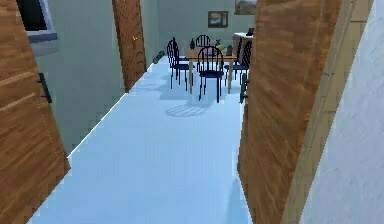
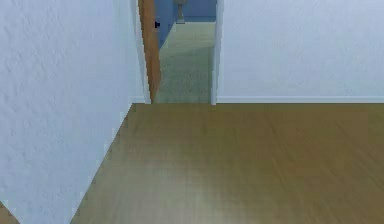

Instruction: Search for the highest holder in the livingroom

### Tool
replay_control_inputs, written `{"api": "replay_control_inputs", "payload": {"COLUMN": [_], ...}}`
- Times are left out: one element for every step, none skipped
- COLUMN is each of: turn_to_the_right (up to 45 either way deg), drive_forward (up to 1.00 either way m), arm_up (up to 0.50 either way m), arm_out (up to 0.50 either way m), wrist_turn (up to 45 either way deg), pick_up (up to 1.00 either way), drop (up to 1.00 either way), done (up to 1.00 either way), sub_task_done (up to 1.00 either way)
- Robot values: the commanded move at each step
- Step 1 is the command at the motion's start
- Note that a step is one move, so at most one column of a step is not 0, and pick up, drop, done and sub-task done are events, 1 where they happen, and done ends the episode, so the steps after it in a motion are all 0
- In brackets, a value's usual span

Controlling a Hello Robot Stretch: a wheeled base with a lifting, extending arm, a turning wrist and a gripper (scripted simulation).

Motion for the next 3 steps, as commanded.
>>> {"api": "replay_control_inputs", "payload": {"turn_to_the_right": [-9.0,0.0,-39.0], "drive_forward": [0.00,0.05,0.00], "arm_up": [0.00,0.00,0.00], "arm_out": [0.00,0.00,0.00], "wrist_turn": [0.0,0.0,0.0], "pick_up": [0.00,0.00,0.00], "drop": [0.00,0.00,0.00], "done": [0.00,0.00,0.00], "sub_task_done": [0.00,0.00,0.00]}}
